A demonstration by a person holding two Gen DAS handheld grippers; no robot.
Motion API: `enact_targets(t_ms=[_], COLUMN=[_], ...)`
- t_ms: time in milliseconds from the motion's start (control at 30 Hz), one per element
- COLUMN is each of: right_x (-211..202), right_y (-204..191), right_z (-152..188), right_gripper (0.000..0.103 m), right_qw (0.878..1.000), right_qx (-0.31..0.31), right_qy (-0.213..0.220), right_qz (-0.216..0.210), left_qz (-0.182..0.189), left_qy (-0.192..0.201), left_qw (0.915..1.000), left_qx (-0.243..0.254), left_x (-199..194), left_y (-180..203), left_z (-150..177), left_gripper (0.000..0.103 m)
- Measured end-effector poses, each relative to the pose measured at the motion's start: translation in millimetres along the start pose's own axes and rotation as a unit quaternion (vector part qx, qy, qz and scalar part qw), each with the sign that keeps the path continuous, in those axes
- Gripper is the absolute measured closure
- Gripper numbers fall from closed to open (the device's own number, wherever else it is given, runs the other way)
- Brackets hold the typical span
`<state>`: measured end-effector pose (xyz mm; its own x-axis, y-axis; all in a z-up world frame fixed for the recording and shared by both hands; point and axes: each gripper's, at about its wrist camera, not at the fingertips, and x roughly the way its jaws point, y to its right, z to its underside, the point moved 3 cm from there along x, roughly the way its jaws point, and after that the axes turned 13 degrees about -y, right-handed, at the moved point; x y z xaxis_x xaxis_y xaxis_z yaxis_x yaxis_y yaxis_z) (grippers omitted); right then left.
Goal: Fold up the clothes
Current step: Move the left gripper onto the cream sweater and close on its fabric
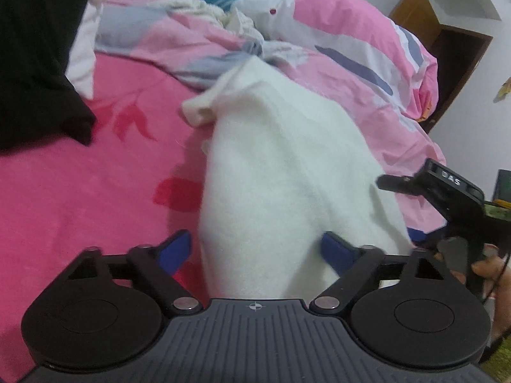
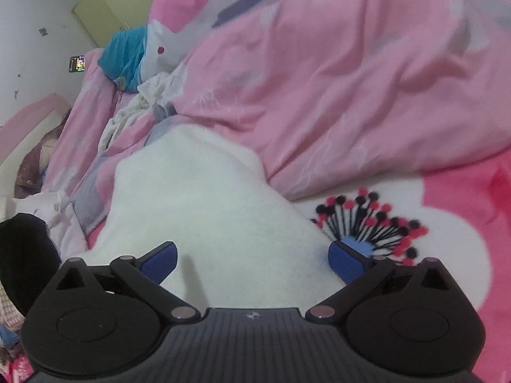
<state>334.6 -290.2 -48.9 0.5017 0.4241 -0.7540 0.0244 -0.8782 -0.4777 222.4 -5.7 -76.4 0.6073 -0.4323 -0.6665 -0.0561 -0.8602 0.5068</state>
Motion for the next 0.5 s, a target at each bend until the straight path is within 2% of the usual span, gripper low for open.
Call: enact_targets(t_ms=[100, 167, 300, 367, 467, 500], right_x=[-0.3, -1.0, -5.4, -9.0, -16.2, -19.1], right_y=[-4.7, -9.2, -21.3, -30.8, -43.8, -47.4], right_z=[1.5, 1.2, 2.8, 5.0, 13.2, 16.7], right_gripper=[0.007, 0.02, 0.038, 0.054, 0.071, 0.073], right_qw=[1.0, 0.999, 0.997, 0.994, 0.99, 0.988], right_qx=[-0.013, -0.029, -0.062, -0.084, -0.116, -0.125], right_qy=[-0.004, -0.007, -0.011, -0.01, -0.006, -0.006], right_qz=[0.001, 0.016, 0.049, 0.064, 0.085, 0.087], left_qz=[0.007, 0.007, 0.001, -0.006, -0.005, -0.004], left_qy=[-0.005, -0.004, -0.001, 0.002, 0.006, 0.007], left_qw=[1.0, 1.0, 0.9999, 0.9998, 0.9996, 0.9996], left_qx=[-0.002, 0.002, 0.014, 0.021, 0.025, 0.027], left_x=[3.5, 4.1, 1.6, -0.7, -5.9, -8.1], left_y=[-0.5, 1.4, 7.3, 9.5, 11.0, 11.5], left_z=[-1.4, -1.8, -0.8, 0.1, 2.3, 3.1], left_gripper=[0.032, 0.043, 0.06, 0.07, 0.08, 0.082])
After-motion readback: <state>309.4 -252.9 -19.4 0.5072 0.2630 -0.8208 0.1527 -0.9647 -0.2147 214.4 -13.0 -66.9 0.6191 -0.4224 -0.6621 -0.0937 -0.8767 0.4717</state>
